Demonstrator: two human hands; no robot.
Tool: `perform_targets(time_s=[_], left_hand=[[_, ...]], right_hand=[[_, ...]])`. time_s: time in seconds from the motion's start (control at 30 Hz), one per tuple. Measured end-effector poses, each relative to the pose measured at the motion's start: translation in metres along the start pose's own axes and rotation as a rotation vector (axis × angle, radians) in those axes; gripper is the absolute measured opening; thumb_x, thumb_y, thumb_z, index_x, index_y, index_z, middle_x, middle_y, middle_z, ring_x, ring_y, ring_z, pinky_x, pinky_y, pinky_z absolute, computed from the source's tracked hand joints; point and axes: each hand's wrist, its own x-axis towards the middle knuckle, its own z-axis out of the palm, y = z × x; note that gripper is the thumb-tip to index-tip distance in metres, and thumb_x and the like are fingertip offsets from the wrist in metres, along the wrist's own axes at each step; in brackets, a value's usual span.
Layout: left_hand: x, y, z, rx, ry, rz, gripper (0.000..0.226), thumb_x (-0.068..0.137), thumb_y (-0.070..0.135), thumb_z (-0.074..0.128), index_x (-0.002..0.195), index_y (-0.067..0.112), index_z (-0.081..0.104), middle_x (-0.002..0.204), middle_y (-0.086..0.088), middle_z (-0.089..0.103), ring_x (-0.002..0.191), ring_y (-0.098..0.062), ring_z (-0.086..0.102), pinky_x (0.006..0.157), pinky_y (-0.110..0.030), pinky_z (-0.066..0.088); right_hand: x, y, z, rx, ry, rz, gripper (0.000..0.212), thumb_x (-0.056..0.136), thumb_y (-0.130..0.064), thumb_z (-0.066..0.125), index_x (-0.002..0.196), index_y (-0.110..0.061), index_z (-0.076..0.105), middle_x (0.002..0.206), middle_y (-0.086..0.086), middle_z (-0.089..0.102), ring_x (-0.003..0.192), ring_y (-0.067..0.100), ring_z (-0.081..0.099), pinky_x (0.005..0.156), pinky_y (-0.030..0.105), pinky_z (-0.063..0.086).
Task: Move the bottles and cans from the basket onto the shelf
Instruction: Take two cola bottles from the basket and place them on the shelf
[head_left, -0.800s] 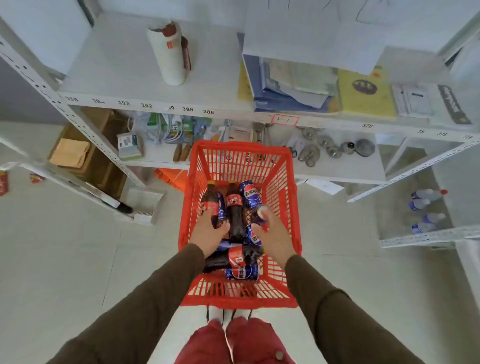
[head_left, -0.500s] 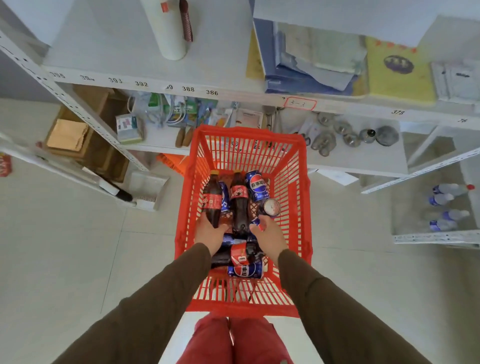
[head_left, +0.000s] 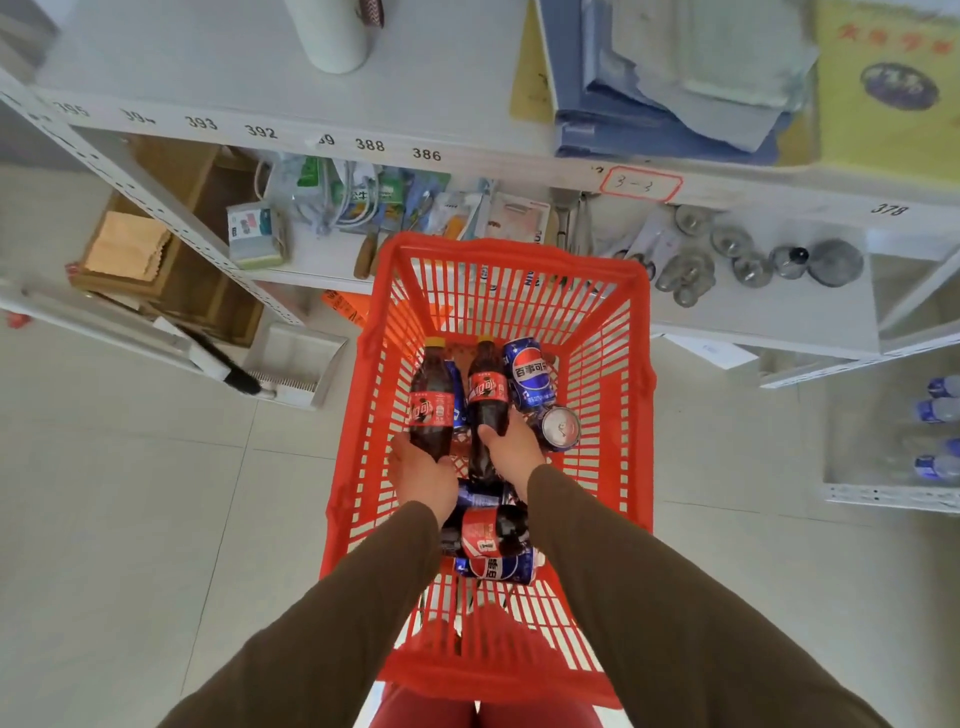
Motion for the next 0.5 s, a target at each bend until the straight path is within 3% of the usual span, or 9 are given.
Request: perform_targets(time_s=[0.13,0.23,0.37,0.5], left_hand=[[0.006,-0.009,-0.003,-0.039,-0.078,0.01,0.068,0.098,0.015,0.057,0.153,0.018,0.017,0.147,-0.011,0.047,0.132,-0.035,0.05,0.109,-0.053,0.042],[0.012,-0.009,-0.004,-0.023,-0.086,0.05,0.062,0.098,0.025,0.06,0.15,0.01,0.03,0.145,-0.013,0.05,0.131,-0.033,0.05,0.11,-0.049,0.04],[0.016,0.0,-0.003,-0.062,-0.11,0.001,0.068,0.096,0.032,0.065,0.147,0.003,0.031,0.142,-0.017,0.051,0.127,-0.037,0.051,0.108,-0.05,0.043],[0.006,0.006,-0.006,-0.125,-0.145,0.03,0.064,0.094,0.028,0.068,0.142,0.002,0.034,0.136,-0.018,0.053,0.123,-0.037,0.054,0.105,-0.053,0.044]], right_hand=[[0.018,-0.001,0.004,0.043,-0.009,0.041,0.08,0.097,-0.032,0.063,0.157,-0.013,0.015,0.154,0.013,0.041,0.136,0.033,0.045,0.11,0.05,0.041],[0.028,-0.001,0.006,0.033,-0.015,0.043,0.088,0.092,-0.028,0.07,0.157,-0.012,0.013,0.15,0.014,0.044,0.133,0.035,0.048,0.107,0.05,0.043],[0.028,-0.002,0.005,0.134,-0.014,0.068,0.068,0.089,-0.015,0.072,0.146,-0.009,0.035,0.131,0.014,0.058,0.118,0.034,0.058,0.099,0.049,0.048],[0.004,0.002,0.0,0.234,-0.047,0.016,0.056,0.09,-0.013,0.071,0.14,-0.009,0.046,0.126,0.012,0.062,0.115,0.03,0.06,0.102,0.05,0.047]])
